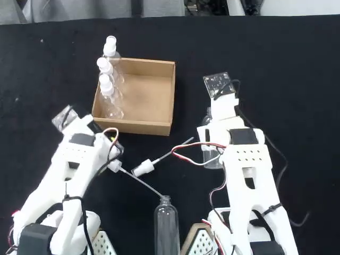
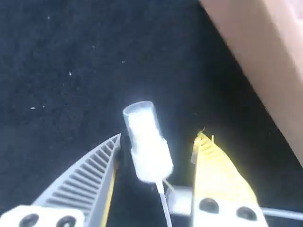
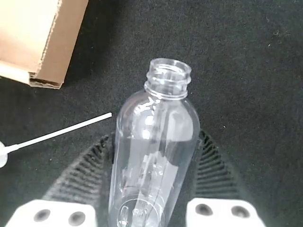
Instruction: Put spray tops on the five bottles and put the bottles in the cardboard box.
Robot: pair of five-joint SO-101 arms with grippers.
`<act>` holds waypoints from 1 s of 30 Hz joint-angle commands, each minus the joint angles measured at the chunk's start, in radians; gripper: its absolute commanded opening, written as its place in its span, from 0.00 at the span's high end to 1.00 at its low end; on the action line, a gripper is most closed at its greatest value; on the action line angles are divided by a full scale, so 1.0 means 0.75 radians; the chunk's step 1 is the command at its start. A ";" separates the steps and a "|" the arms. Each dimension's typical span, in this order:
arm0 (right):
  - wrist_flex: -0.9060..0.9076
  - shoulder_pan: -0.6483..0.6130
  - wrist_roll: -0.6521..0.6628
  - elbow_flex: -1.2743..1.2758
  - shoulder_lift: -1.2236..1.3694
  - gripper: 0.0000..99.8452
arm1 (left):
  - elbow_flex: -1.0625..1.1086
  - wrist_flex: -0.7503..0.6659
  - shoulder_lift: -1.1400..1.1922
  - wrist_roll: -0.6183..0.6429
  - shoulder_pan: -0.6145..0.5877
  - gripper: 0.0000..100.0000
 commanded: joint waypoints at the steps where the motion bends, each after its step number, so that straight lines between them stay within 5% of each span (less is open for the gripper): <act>1: -0.035 0.033 0.004 -0.011 -0.050 0.89 | 0.109 -0.229 -0.010 0.104 0.019 0.78; 30: -0.031 0.033 -0.002 -0.011 -0.050 0.89 | 0.169 -0.245 -0.002 0.113 0.017 0.78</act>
